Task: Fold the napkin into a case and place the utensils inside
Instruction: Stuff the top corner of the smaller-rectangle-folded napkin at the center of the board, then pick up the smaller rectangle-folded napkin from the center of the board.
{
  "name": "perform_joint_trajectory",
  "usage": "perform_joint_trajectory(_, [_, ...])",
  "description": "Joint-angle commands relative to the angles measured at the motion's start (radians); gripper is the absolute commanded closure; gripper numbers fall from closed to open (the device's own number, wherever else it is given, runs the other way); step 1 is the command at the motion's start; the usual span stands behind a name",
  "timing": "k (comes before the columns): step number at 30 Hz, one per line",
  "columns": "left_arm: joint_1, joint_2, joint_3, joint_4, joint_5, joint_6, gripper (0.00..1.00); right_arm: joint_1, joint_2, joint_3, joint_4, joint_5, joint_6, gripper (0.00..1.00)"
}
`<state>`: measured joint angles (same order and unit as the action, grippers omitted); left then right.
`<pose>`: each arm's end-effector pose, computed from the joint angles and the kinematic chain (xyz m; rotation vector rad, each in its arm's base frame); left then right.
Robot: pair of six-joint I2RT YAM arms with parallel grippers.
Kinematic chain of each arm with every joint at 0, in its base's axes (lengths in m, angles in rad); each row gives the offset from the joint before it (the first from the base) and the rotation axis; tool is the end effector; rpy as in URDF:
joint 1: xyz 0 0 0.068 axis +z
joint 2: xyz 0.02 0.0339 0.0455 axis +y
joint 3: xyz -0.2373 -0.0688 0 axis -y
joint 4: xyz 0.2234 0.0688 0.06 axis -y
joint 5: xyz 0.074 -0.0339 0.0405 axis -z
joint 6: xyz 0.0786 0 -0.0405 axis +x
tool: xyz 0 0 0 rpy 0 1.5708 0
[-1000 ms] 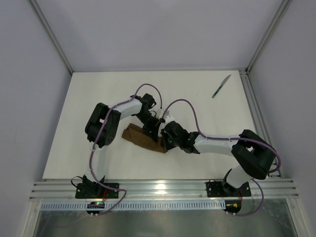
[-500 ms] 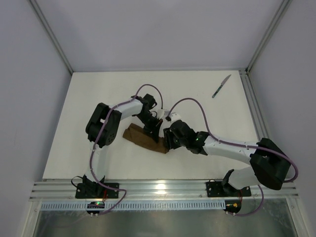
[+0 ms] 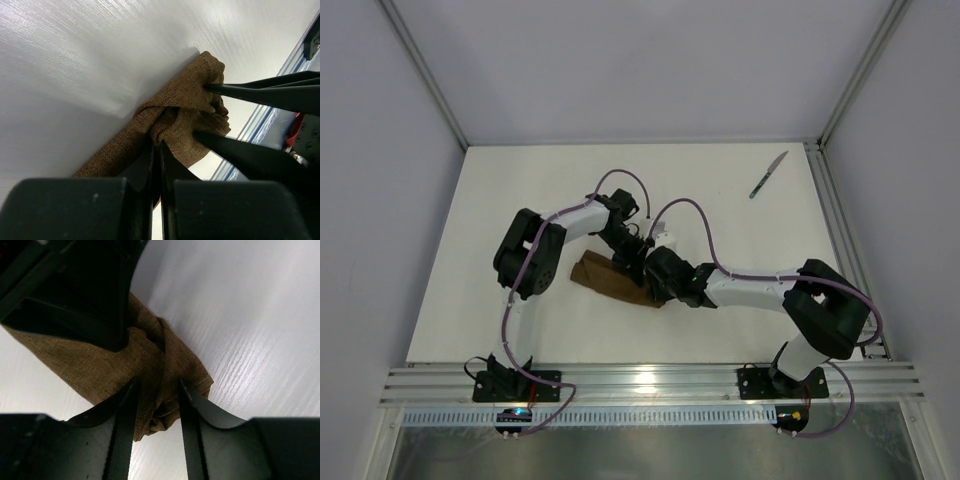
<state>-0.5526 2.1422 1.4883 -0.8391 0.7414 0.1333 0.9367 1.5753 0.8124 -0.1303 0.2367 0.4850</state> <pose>0.2891 -0.2407 0.0933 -1.0003 -2.6732 1.1081 0.2034 0.2455 0.1226 -0.4501 2.4189 0.3437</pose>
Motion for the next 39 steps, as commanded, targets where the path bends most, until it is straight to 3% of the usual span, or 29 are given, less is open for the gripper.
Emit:
perform_joint_trajectory(1, [-0.004,-0.022,0.004,0.067,-0.003,-0.024,0.99,0.004,0.043,0.011,0.021,0.090,0.047,0.60])
perform_joint_trajectory(3, [-0.003,-0.048,0.000,0.084,-0.019,-0.037,0.94,0.004,0.072,-0.002,0.014,0.095,0.063,0.76])
perform_joint_trajectory(6, [0.002,-0.080,-0.008,0.116,-0.060,-0.040,0.89,0.004,0.092,-0.016,0.006,0.089,0.089,0.85])
perform_joint_trajectory(13, [0.051,-0.099,0.038,0.098,-0.071,-0.015,0.77,0.002,0.095,-0.030,-0.006,0.087,0.124,0.85])
perform_joint_trajectory(18, [0.098,-0.143,0.101,-0.027,-0.056,0.071,0.71,0.004,0.094,-0.032,-0.011,0.089,0.138,0.85])
perform_joint_trajectory(27, [0.140,-0.320,-0.043,-0.229,-0.086,0.236,0.80,-0.004,0.091,-0.032,0.003,0.076,0.165,0.85])
perform_joint_trajectory(31, [0.141,-0.306,-0.152,-0.177,-0.131,0.275,0.81,-0.009,0.089,-0.032,0.020,0.067,0.155,0.85])
perform_joint_trajectory(36, [0.141,-0.214,-0.161,-0.103,-0.161,0.250,0.80,-0.009,0.077,-0.039,0.055,0.044,0.123,0.85])
perform_joint_trajectory(39, [0.140,-0.171,-0.149,-0.025,-0.186,0.206,0.80,-0.010,0.060,-0.032,0.076,-0.010,0.057,0.77])
